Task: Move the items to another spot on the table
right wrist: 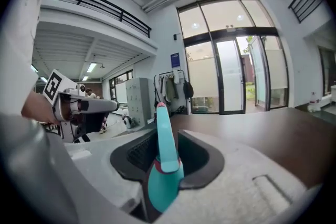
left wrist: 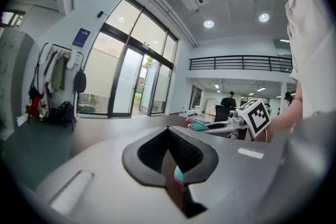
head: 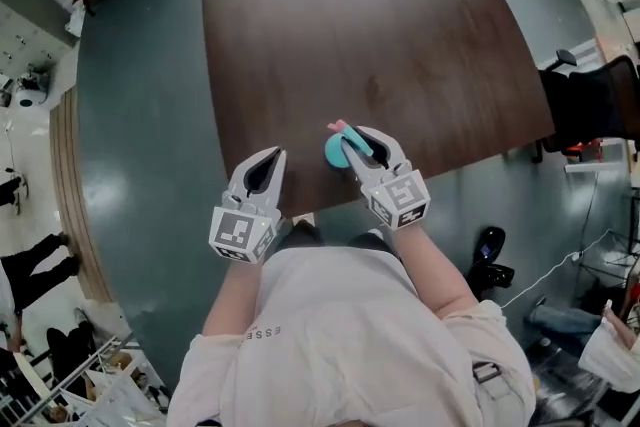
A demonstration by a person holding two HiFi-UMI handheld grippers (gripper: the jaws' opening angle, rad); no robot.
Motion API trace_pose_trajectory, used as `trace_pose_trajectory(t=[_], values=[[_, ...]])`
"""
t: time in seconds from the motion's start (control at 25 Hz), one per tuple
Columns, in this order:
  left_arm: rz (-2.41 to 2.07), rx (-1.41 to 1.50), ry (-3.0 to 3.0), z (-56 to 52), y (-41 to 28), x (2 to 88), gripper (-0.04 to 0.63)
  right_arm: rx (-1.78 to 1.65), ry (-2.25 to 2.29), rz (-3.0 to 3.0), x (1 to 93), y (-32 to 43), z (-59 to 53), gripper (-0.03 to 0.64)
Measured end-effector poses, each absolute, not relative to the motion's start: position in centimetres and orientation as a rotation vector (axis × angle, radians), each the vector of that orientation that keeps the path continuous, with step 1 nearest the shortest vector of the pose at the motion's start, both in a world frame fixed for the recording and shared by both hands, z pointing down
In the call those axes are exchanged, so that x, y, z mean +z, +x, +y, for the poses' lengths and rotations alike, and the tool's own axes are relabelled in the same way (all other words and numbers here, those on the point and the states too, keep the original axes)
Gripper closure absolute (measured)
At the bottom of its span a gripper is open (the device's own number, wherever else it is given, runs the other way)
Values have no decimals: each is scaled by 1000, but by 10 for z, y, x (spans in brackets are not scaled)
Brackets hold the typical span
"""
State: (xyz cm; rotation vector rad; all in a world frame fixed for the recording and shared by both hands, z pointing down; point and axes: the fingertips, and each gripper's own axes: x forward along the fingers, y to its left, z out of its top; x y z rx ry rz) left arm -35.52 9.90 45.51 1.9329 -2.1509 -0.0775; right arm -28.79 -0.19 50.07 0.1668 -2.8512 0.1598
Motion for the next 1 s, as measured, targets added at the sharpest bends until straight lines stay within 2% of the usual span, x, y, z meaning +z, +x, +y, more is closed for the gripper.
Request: trace_pose_trajectory(t=[0.52, 1.0], values=[[-1787, -29, 2307, -64, -127, 445, 578, 209, 693, -2802, 487, -24, -135, 515], [-1445, -2, 2561, -173, 57, 444, 578, 206, 1159, -2674, 470, 200, -209, 515]])
